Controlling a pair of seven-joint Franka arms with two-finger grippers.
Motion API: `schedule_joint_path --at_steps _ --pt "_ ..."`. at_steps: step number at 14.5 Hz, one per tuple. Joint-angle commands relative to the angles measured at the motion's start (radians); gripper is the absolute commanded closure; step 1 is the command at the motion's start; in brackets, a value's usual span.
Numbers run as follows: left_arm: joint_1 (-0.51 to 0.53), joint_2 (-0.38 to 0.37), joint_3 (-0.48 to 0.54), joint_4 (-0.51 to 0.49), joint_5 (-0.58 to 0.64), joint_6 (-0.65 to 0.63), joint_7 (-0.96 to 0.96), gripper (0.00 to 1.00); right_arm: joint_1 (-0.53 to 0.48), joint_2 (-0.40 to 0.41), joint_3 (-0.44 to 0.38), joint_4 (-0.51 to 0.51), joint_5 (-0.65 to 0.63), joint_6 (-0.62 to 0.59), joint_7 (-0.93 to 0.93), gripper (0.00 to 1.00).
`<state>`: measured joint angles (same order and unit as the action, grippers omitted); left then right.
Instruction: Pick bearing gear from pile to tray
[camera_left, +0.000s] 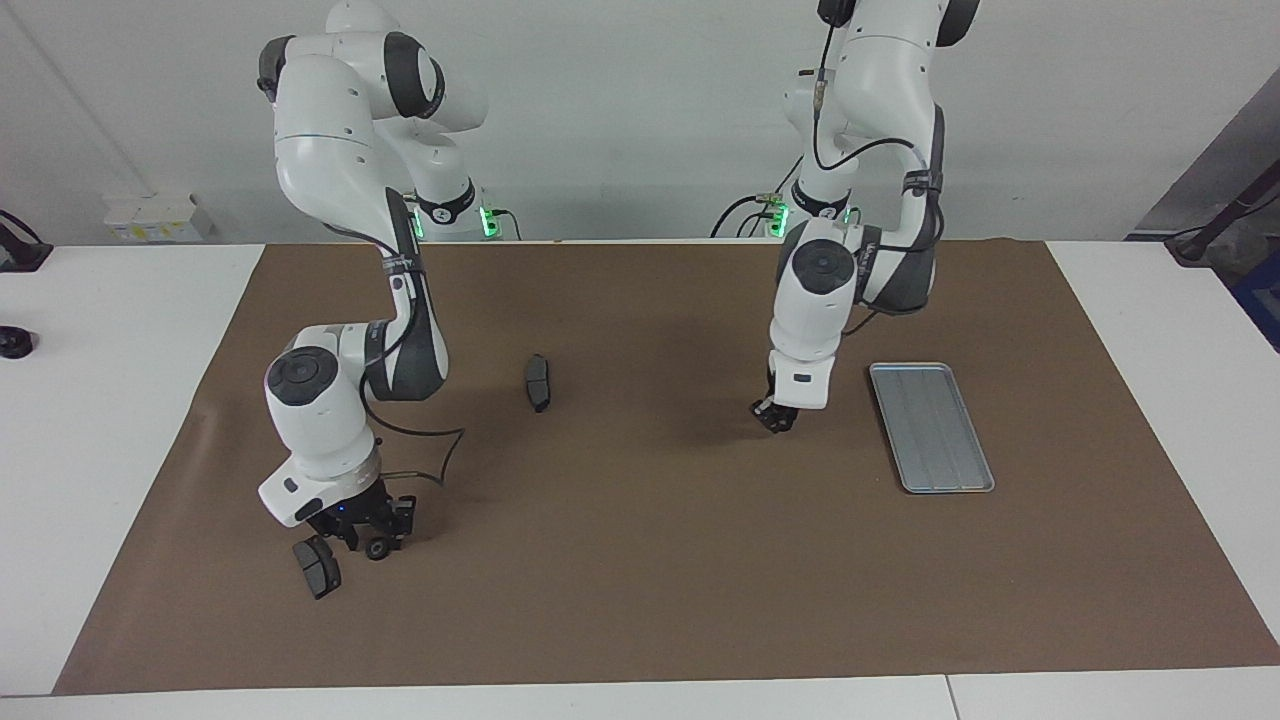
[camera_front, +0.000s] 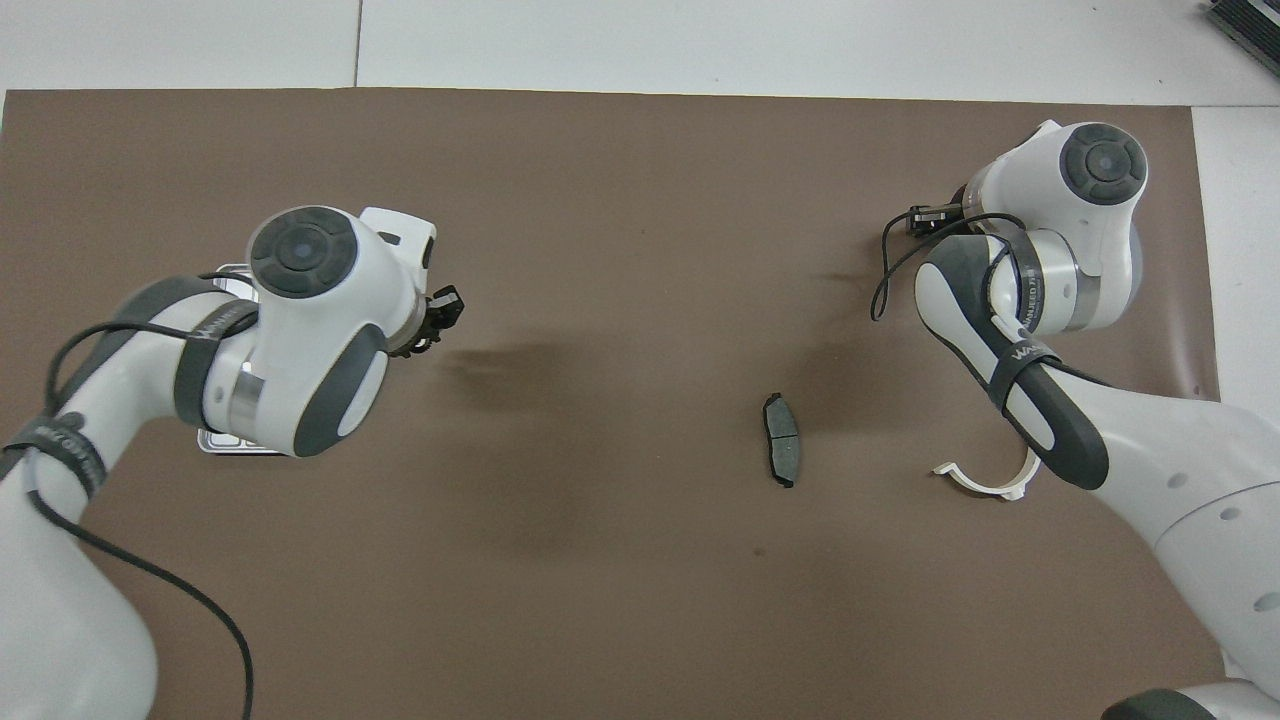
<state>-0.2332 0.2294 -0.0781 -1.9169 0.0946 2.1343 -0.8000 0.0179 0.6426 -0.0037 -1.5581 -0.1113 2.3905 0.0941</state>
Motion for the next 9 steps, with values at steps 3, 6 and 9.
schedule_joint_path --at_steps 3,6,9 --pt "0.259 -0.061 -0.008 -0.057 -0.047 -0.036 0.436 1.00 -0.018 -0.011 0.013 -0.023 -0.008 -0.001 0.027 0.72" --pt "0.336 -0.076 -0.008 -0.150 -0.050 0.088 0.571 1.00 -0.007 -0.012 0.014 -0.014 -0.008 -0.002 0.026 0.93" --pt "0.324 -0.082 -0.008 -0.229 -0.070 0.170 0.564 1.00 0.029 -0.017 0.037 0.022 -0.008 -0.004 0.027 1.00"
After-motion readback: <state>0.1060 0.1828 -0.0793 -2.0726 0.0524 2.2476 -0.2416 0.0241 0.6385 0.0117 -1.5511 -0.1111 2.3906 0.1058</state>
